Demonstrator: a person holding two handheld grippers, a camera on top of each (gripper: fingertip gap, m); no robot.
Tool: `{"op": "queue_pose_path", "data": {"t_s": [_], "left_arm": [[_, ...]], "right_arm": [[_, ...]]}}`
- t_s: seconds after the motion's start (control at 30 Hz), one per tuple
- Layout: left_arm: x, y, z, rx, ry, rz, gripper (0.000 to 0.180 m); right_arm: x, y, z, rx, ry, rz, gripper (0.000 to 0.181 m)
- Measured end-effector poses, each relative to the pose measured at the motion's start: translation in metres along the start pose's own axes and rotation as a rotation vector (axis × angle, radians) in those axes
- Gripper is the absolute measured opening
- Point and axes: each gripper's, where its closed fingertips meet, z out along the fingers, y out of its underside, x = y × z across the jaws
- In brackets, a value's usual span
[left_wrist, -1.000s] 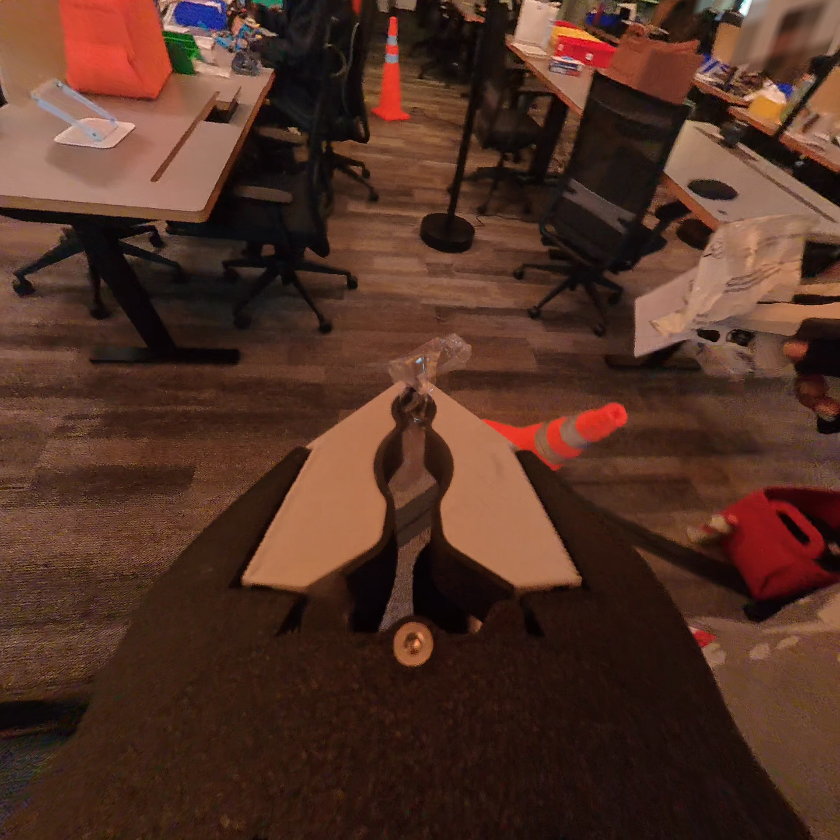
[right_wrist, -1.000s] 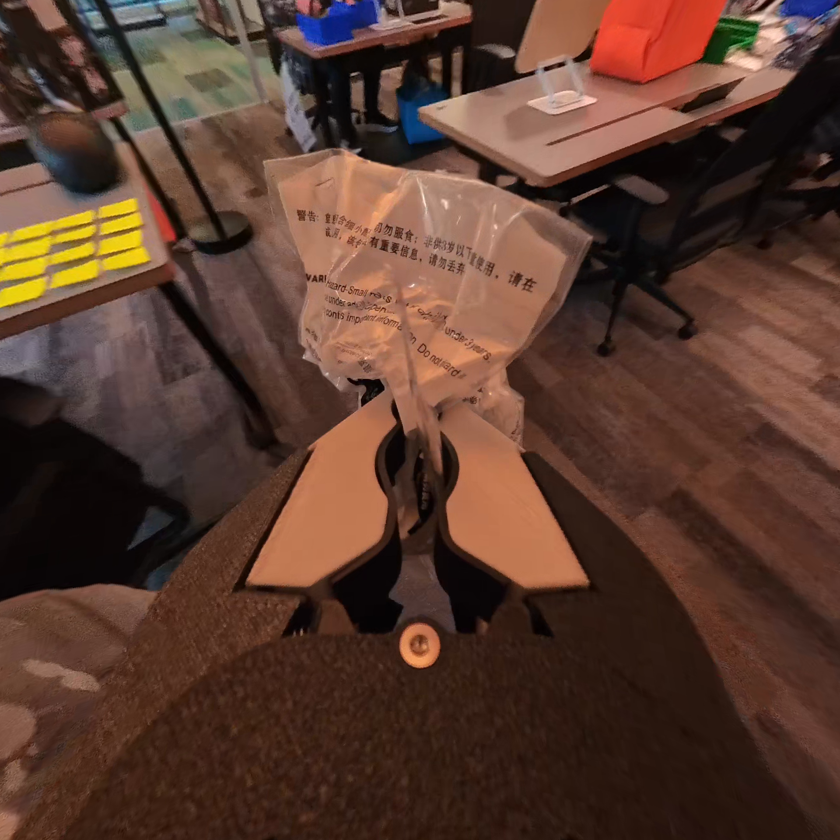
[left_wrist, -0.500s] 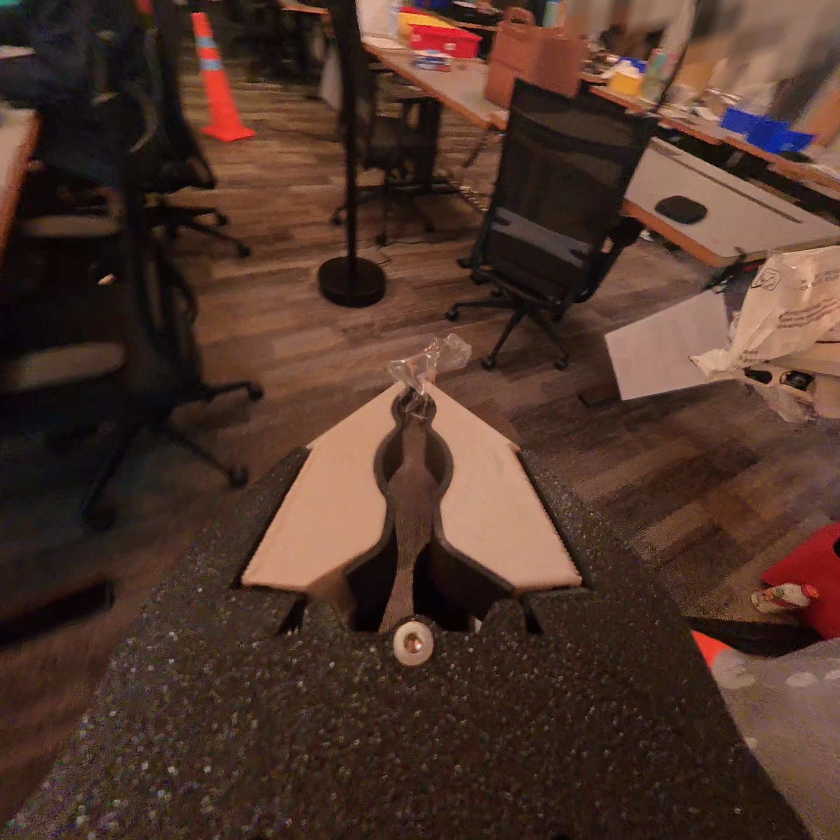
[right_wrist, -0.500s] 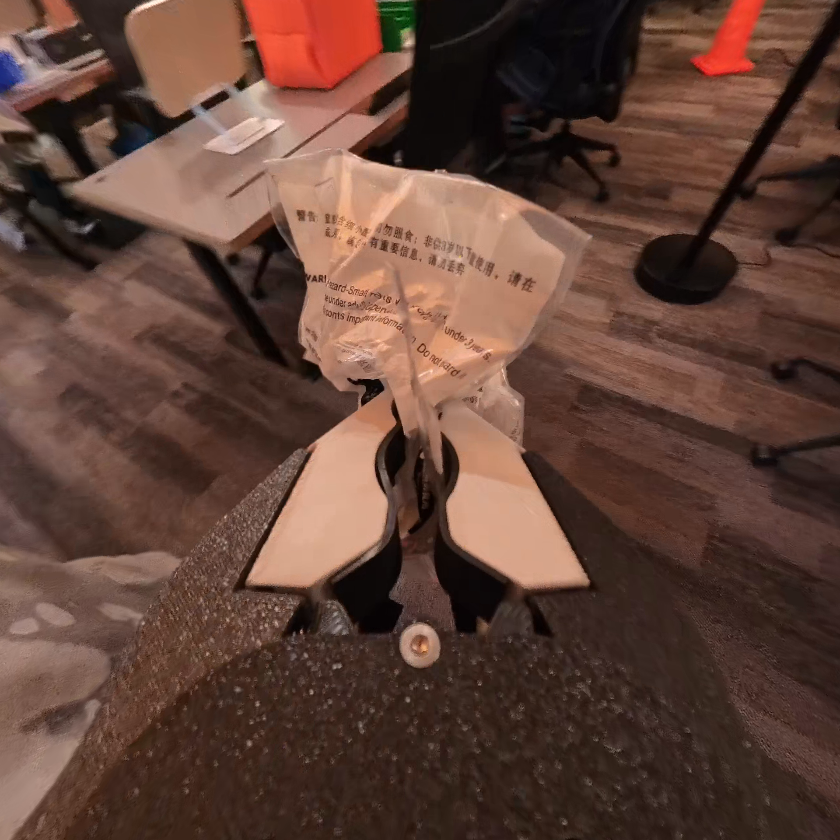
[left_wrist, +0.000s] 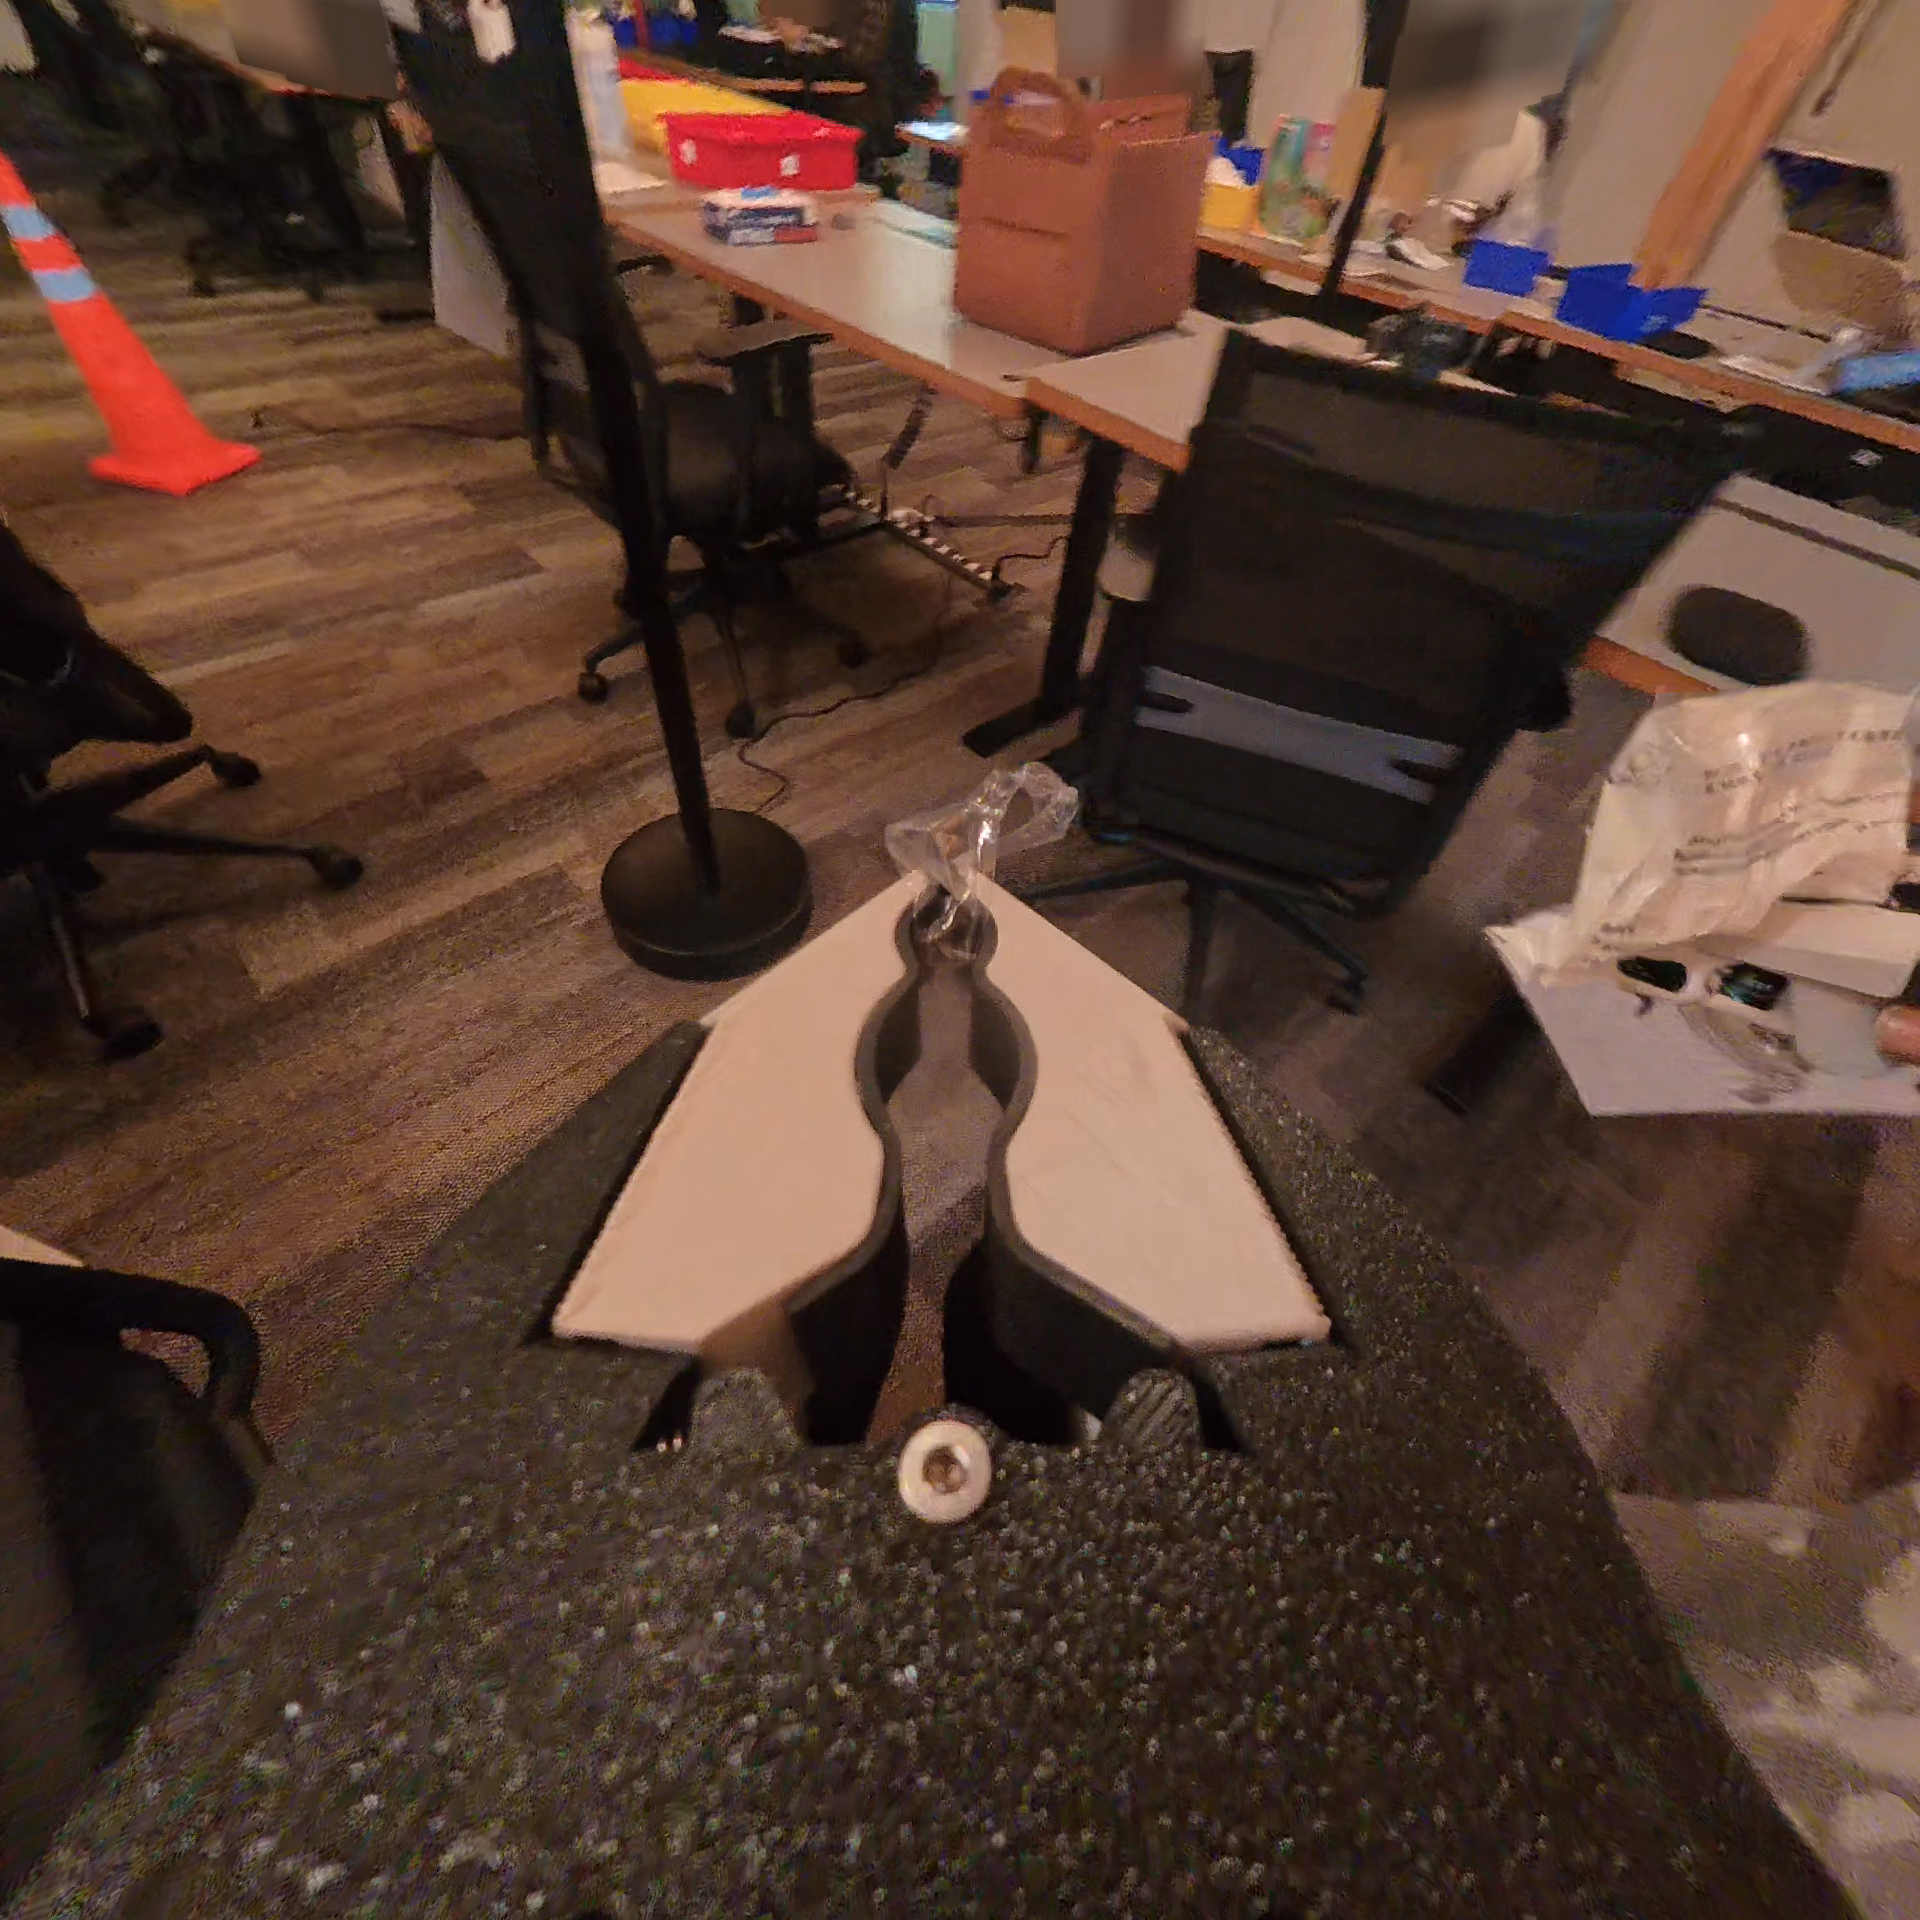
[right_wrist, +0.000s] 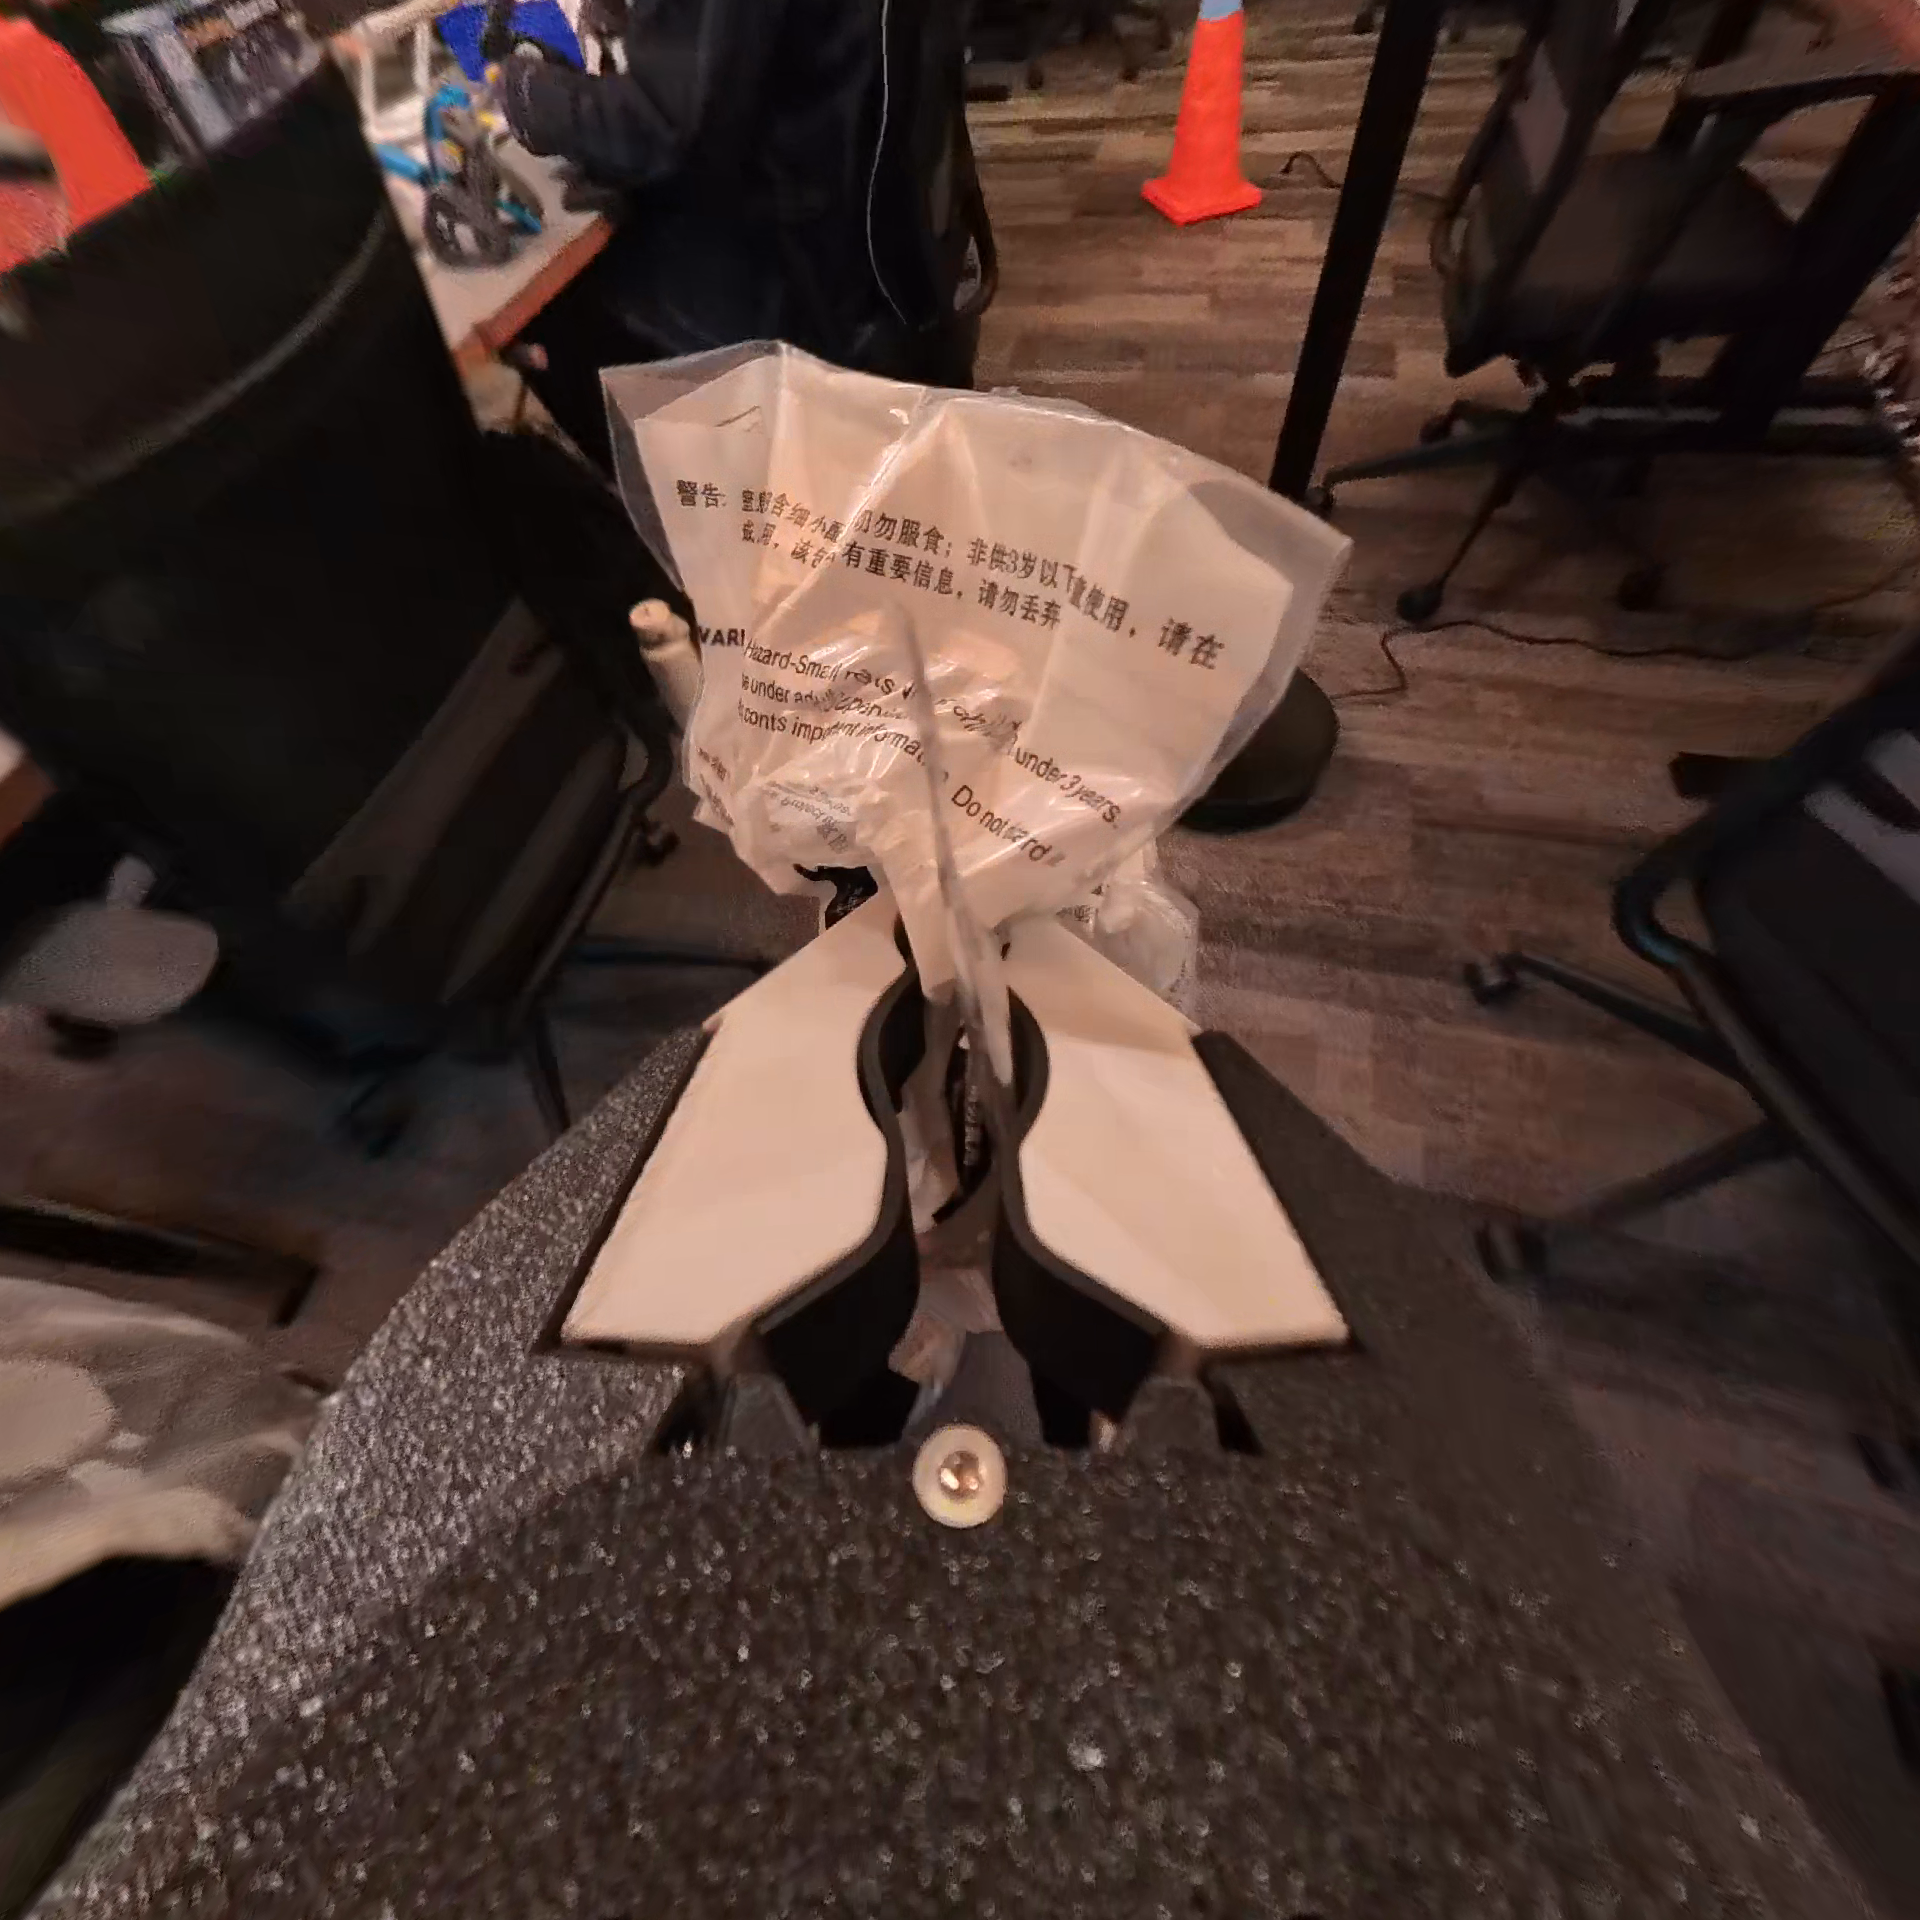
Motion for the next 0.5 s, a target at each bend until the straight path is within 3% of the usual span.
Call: {"op": "queue_pose_path", "data": {"t_s": [0.23, 0.5], "left_arm": [[-0.173, -0.095, 0.192, -0.071, 0.001, 0.011, 0.000], [-0.436, -0.143, 0.468, -0.075, 0.037, -0.055, 0.000]], "right_arm": [[0.064, -0.200, 0.259, -0.004, -0.098, -0.068, 0.000], [0.144, -0.302, 0.611, -0.057, -0.028, -0.102, 0.000]]}}
